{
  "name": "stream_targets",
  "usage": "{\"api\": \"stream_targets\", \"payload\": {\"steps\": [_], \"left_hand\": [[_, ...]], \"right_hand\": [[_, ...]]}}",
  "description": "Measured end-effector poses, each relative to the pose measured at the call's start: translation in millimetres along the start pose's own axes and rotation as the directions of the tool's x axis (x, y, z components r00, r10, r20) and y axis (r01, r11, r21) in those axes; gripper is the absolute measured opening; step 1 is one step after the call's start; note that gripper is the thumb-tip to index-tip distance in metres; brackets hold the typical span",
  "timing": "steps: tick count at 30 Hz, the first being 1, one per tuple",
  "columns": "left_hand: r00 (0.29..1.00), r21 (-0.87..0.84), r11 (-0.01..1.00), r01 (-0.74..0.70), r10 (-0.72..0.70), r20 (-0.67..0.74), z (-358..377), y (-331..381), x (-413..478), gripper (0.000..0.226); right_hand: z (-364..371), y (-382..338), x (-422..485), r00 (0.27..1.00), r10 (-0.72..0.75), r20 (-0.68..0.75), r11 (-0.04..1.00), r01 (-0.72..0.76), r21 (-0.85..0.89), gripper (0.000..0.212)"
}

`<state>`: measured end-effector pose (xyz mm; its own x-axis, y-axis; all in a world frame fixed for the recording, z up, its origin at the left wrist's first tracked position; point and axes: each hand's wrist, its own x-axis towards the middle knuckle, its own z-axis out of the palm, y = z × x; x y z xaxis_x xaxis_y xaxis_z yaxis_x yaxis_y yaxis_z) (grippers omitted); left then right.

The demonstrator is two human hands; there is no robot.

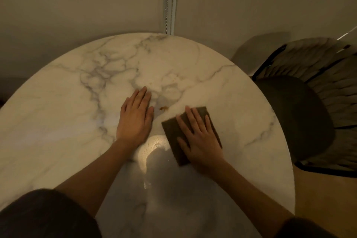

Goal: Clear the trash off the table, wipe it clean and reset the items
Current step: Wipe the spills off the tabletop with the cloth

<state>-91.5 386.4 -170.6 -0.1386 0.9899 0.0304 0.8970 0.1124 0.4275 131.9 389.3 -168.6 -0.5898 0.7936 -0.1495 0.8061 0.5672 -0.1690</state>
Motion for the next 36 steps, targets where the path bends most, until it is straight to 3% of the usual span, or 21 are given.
{"api": "stream_targets", "payload": {"steps": [3, 7, 9, 11, 13, 15, 17, 20, 22, 25, 27, 29, 32, 34, 36], "left_hand": [[0.999, -0.137, 0.990, -0.038, 0.033, -0.040, -14, -11, 4, 0.050], [0.997, 0.031, 0.997, -0.070, 0.071, -0.011, -34, -50, 7, 0.056], [0.999, 0.098, 0.994, -0.040, 0.039, 0.012, -34, -64, 4, 0.059], [0.999, 0.134, 0.990, -0.038, 0.035, 0.021, -31, -67, 1, 0.058], [0.999, 0.140, 0.989, -0.036, 0.033, 0.029, -29, -66, 1, 0.056], [0.999, 0.139, 0.990, -0.022, 0.017, 0.034, -30, -66, 0, 0.056], [0.999, 0.121, 0.992, -0.022, 0.018, 0.033, -32, -67, 0, 0.056], [0.999, 0.126, 0.992, -0.029, 0.024, 0.036, -32, -67, 2, 0.055], [0.999, 0.129, 0.991, -0.027, 0.023, 0.032, -30, -68, 4, 0.054], [0.999, 0.132, 0.991, -0.023, 0.018, 0.036, -28, -69, 4, 0.053], [0.999, 0.136, 0.990, -0.024, 0.020, 0.032, -27, -68, 5, 0.053], [0.999, 0.132, 0.991, -0.027, 0.022, 0.039, -27, -69, 5, 0.053], [0.999, 0.107, 0.994, -0.013, 0.009, 0.036, -30, -70, 4, 0.055], [0.999, 0.091, 0.996, -0.021, 0.016, 0.051, -31, -68, 3, 0.057], [0.999, 0.094, 0.995, -0.016, 0.012, 0.045, -32, -68, 3, 0.058]], "right_hand": [[-2, 41, -49, 0.998, -0.010, 0.055, 0.998, 0.013, -0.054, 0.062], [-24, 108, -43, 0.953, 0.301, 0.017, 0.953, -0.300, -0.041, 0.065], [-25, 104, -12, 0.876, 0.479, -0.052, 0.877, -0.480, 0.002, 0.068], [-18, 67, 22, 0.835, 0.539, -0.107, 0.842, -0.536, 0.059, 0.069], [-7, 10, 40, 0.927, 0.356, -0.121, 0.934, -0.349, 0.076, 0.066], [6, -43, 33, 0.997, 0.025, -0.076, 0.999, -0.023, 0.023, 0.061], [12, -68, 10, 0.973, -0.232, 0.002, 0.972, 0.232, -0.029, 0.059], [8, -40, -1, 0.885, -0.458, 0.081, 0.882, 0.464, -0.084, 0.059], [0, 1, 27, 0.914, -0.404, 0.035, 0.904, 0.404, -0.140, 0.058], [-21, 54, 97, 0.997, -0.039, -0.072, 0.993, 0.030, -0.118, 0.057], [-30, 55, 145, 0.960, 0.252, -0.126, 0.966, -0.257, -0.023, 0.058], [-29, 21, 177, 0.919, 0.373, -0.132, 0.928, -0.371, 0.038, 0.057], [-9, -45, 154, 0.985, 0.123, -0.119, 0.992, -0.123, 0.008, 0.058], [2, -71, 91, 0.995, -0.062, -0.082, 0.998, 0.060, -0.022, 0.058], [8, -77, 25, 0.988, -0.156, -0.002, 0.988, 0.156, -0.014, 0.058]]}}
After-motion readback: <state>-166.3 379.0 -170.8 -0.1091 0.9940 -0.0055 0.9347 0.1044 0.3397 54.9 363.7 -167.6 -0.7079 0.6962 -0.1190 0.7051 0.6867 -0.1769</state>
